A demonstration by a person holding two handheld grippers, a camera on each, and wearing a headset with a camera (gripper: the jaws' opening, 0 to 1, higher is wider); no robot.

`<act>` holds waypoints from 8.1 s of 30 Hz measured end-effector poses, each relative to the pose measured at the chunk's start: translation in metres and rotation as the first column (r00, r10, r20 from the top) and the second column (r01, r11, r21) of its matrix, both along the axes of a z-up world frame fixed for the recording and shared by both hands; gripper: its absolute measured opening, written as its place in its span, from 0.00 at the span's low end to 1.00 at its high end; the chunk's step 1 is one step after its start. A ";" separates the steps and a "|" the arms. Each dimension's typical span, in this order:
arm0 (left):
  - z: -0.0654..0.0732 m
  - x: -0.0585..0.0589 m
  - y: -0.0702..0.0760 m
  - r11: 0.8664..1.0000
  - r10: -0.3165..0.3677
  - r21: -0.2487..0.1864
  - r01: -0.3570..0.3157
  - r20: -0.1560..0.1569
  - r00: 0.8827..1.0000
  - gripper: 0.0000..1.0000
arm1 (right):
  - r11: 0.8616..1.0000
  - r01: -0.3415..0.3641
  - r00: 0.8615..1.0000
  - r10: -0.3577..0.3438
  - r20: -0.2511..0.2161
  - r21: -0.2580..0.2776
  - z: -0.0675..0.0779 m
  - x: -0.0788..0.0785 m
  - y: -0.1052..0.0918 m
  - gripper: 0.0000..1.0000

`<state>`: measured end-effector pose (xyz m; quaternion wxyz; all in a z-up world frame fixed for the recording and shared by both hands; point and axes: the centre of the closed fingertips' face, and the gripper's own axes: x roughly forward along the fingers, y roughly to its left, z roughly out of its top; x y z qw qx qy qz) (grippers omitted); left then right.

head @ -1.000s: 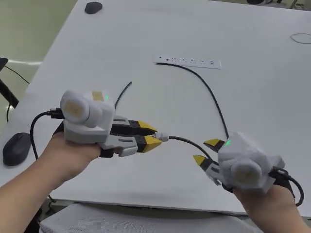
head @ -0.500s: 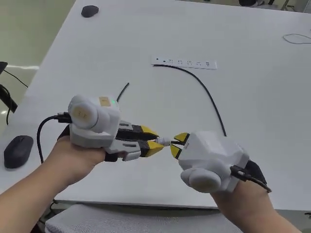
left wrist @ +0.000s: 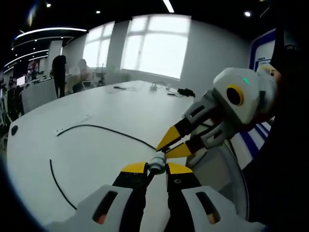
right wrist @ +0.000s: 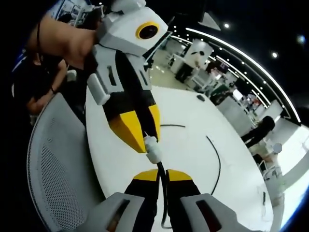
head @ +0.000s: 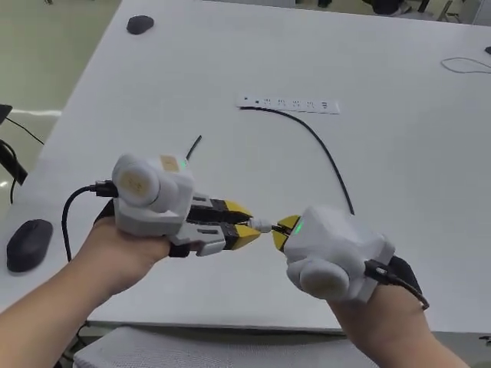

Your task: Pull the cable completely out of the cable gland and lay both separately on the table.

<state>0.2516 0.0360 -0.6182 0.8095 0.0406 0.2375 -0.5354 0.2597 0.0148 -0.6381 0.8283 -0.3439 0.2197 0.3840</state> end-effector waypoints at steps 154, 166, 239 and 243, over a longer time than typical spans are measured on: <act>-0.018 0.010 0.017 0.999 -0.028 -0.018 0.028 -0.037 0.999 0.15 | 0.858 0.477 0.848 -0.393 -0.354 0.188 -0.078 0.019 -0.079 0.00; -0.014 0.015 0.022 0.999 -0.016 -0.030 0.015 -0.043 0.999 0.15 | 0.882 0.431 0.879 -0.363 -0.309 0.189 -0.064 0.019 -0.075 0.01; -0.007 0.014 0.015 1.000 -0.016 -0.018 0.015 -0.023 1.000 0.15 | 0.952 0.242 0.952 -0.196 -0.233 0.187 -0.031 0.022 -0.029 0.00; -0.006 0.014 0.015 1.000 -0.013 -0.018 0.013 -0.021 1.000 0.15 | 0.926 0.315 0.927 -0.254 -0.275 0.209 -0.039 0.025 -0.041 0.00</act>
